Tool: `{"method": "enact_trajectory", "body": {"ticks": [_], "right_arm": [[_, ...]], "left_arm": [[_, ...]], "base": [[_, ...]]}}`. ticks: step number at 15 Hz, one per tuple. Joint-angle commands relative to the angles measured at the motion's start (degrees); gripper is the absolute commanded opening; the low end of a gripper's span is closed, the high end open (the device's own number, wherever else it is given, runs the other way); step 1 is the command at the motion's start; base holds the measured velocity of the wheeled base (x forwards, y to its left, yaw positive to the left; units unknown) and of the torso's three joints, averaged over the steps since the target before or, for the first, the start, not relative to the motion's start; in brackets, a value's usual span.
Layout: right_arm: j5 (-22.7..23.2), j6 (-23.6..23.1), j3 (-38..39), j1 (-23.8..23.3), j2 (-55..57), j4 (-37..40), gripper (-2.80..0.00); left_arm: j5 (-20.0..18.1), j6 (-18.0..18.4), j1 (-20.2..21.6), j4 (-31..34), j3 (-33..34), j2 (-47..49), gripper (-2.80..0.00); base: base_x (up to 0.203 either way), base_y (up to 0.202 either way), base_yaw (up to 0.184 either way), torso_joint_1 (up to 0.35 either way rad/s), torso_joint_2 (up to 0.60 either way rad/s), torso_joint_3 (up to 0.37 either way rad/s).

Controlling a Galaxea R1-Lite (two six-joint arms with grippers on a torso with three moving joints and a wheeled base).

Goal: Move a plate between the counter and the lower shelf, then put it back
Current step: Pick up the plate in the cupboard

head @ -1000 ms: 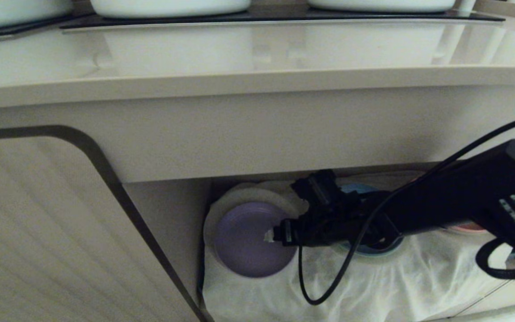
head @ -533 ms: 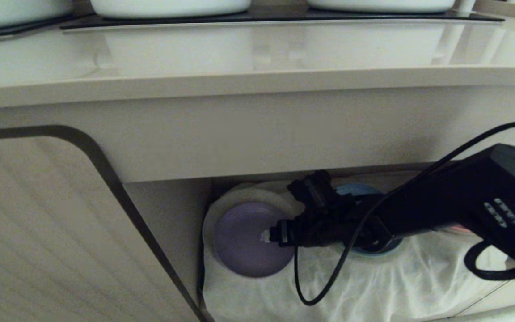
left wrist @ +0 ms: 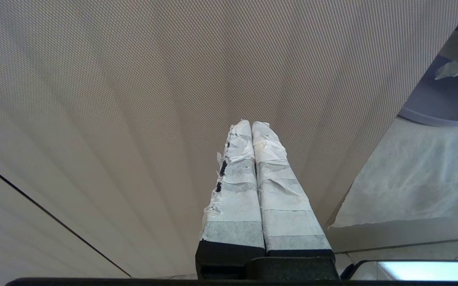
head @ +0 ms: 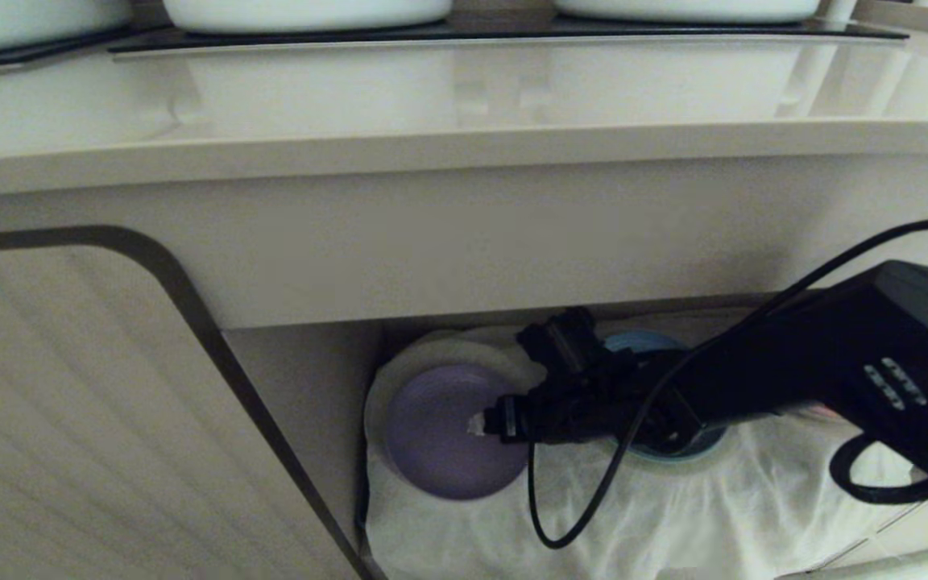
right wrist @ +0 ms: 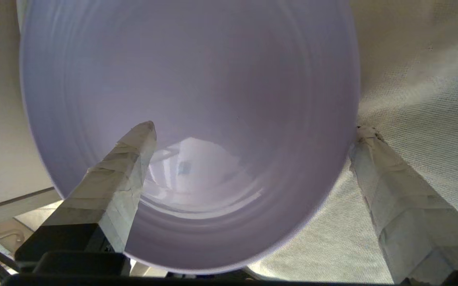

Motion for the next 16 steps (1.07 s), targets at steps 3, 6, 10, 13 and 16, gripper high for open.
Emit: {"method": "enact_trajectory", "body": {"ticks": [3, 6, 10, 13, 16], "right_arm": [[0.0, 0.0, 0.1, -0.4, -1.0, 0.4, 0.00], [0.0, 0.0, 0.7, -0.5, -2.0, 0.7, 0.00], [0.0, 0.0, 1.2, -0.6, -2.4, 0.4, 0.00], [-0.1, 0.1, 0.8, -0.5, -2.3, 0.2, 0.00], [-0.1, 0.0, 0.8, -0.5, -1.8, 0.1, 0.00]], "left_arm": [[0.0, 0.0, 0.0, 0.0, 0.0, 0.0, -2.80], [0.0, 0.0, 0.0, 0.0, 0.0, 0.0, -2.80], [0.0, 0.0, 0.0, 0.0, 0.0, 0.0, -2.80], [0.0, 0.0, 0.0, 0.0, 0.0, 0.0, -2.80], [0.0, 0.0, 0.0, 0.0, 0.0, 0.0, -2.80]], "base": [[0.000, 0.000, 0.000, 0.000, 0.00, 0.000], [0.000, 0.000, 0.000, 0.000, 0.00, 0.000], [0.000, 0.000, 0.000, 0.000, 0.00, 0.000], [0.000, 0.000, 0.000, 0.000, 0.00, 0.000], [0.000, 0.000, 0.000, 0.000, 0.00, 0.000]]}}
